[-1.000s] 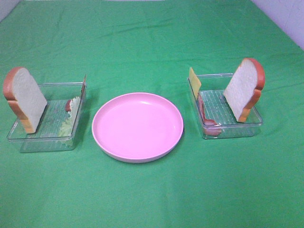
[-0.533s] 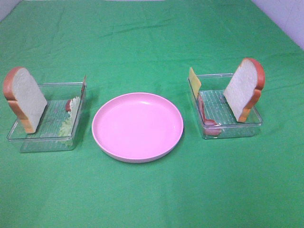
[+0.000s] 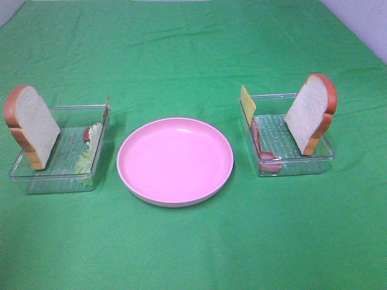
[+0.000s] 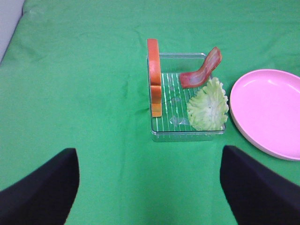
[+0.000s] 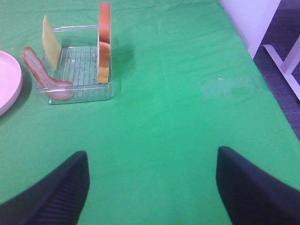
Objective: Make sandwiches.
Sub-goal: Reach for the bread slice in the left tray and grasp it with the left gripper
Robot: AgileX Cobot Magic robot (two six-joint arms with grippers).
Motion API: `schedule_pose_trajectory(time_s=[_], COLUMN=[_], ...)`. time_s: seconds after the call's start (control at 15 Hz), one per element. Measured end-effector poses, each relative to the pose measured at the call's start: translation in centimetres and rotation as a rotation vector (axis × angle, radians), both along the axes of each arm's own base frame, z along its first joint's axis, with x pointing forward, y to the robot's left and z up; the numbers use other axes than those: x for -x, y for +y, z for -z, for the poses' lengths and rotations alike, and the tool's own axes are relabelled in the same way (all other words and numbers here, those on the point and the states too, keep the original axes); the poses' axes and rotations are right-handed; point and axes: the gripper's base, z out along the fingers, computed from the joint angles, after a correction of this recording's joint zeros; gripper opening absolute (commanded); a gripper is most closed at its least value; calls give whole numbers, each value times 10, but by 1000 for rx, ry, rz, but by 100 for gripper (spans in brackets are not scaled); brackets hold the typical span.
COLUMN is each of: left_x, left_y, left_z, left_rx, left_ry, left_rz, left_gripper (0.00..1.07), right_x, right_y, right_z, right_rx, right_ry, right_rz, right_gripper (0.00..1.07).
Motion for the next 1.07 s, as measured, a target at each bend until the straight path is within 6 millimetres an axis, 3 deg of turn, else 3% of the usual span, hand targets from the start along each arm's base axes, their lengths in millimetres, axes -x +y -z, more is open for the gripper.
schedule_pose_trajectory(time_s=[0.2, 0.4, 0.6, 0.73, 1.07], left_x=[-63, -130, -200, -231, -272], left_y=[2, 3, 6, 7, -6], left_z=[-14, -10, 22, 53, 107], left_rx=[8, 19, 22, 25, -5], left_ry=[148, 333, 551, 653, 734], left_rz=[2, 12, 23, 23, 90], left_gripper=[78, 78, 78, 78, 78], right_x=[0, 0, 0, 0, 0], right_y=[0, 0, 0, 0, 0], right_z=[0, 0, 0, 0, 0], right_rx=[0, 0, 0, 0, 0], right_ry=[0, 0, 0, 0, 0], right_rz=[0, 0, 0, 0, 0], right_gripper=[71, 71, 71, 71, 71])
